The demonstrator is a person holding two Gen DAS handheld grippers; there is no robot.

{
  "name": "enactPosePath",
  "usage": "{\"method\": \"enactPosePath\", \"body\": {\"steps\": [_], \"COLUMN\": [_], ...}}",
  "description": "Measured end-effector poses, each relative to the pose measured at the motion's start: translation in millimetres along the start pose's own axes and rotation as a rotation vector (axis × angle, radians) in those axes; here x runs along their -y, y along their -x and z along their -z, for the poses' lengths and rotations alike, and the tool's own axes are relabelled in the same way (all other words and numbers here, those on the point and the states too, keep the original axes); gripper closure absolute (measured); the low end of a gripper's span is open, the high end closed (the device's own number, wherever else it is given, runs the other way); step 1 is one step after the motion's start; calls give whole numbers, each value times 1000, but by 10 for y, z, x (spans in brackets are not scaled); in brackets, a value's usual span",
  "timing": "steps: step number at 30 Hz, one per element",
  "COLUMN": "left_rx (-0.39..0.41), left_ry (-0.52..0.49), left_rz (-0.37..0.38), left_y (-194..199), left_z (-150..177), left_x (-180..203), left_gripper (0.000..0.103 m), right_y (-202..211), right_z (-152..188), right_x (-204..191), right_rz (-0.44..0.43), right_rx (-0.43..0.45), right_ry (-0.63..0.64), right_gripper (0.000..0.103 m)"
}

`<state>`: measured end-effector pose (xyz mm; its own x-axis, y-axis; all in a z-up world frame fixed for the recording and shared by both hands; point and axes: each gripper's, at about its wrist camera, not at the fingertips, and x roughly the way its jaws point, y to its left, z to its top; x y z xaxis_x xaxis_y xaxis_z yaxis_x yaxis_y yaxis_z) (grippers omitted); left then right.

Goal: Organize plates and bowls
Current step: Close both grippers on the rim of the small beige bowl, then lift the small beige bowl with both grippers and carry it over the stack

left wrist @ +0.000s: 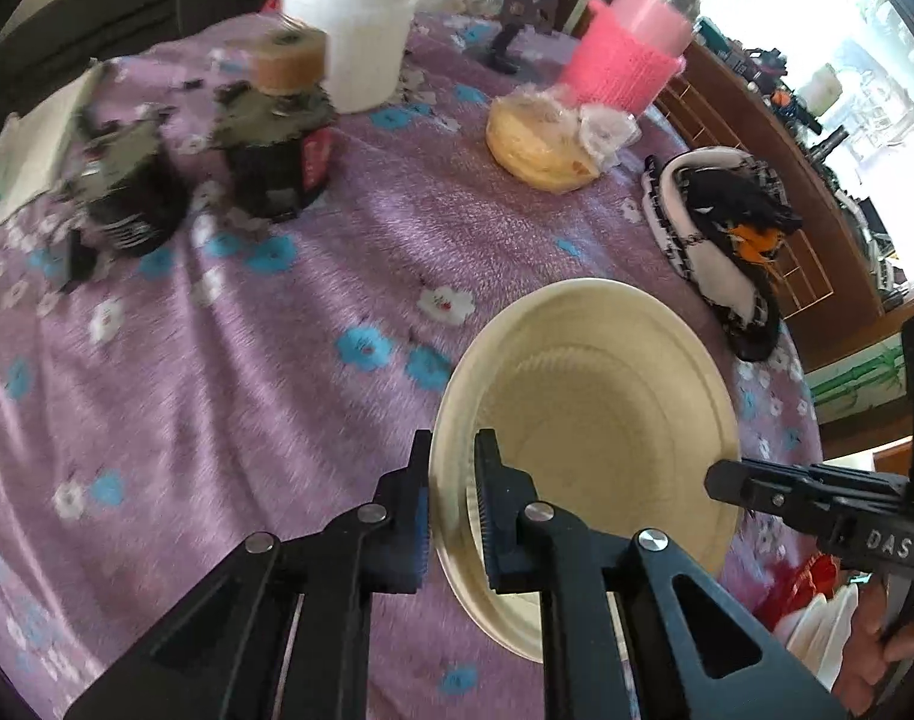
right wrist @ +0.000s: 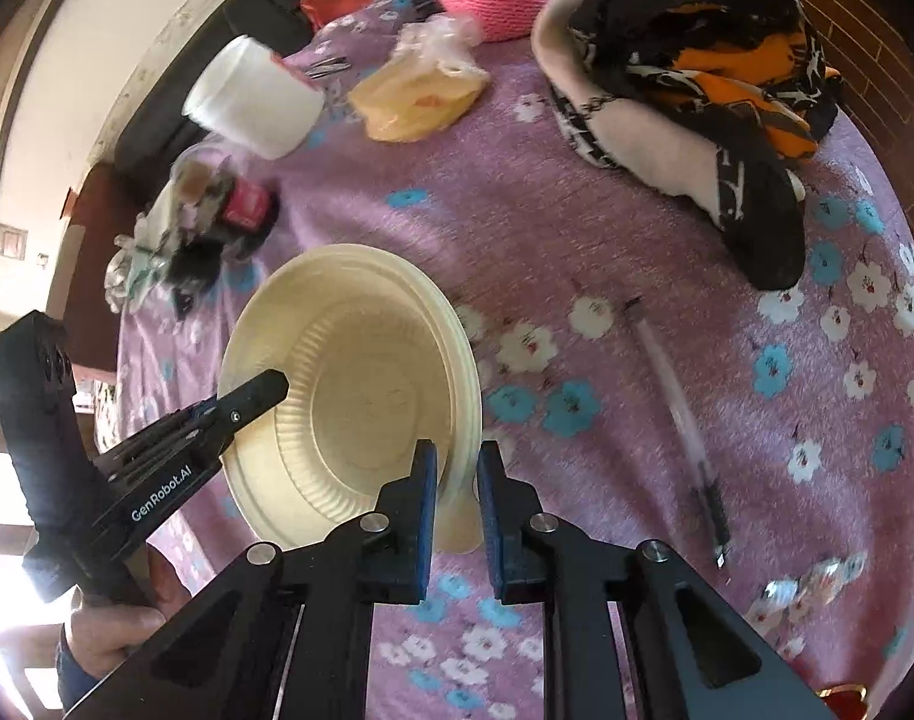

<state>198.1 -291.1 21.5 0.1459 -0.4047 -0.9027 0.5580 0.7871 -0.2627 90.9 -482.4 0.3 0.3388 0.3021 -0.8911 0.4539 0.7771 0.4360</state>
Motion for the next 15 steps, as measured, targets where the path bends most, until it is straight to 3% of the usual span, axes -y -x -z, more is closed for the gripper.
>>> {"method": "enactPosePath", "body": {"steps": [10, 15], "left_rx": [80, 62], "left_ry": [30, 68], "left_rz": [-33, -18], "left_y": [753, 929], "left_z": [898, 1513], "left_x": [-182, -286], "left_gripper": [90, 90], "right_y": [129, 144], "right_z": [730, 1209], "right_x": [-455, -610], "right_rz": [-47, -58], "right_rx": [-54, -93], "right_ry": [118, 187], "right_gripper": [88, 88]}}
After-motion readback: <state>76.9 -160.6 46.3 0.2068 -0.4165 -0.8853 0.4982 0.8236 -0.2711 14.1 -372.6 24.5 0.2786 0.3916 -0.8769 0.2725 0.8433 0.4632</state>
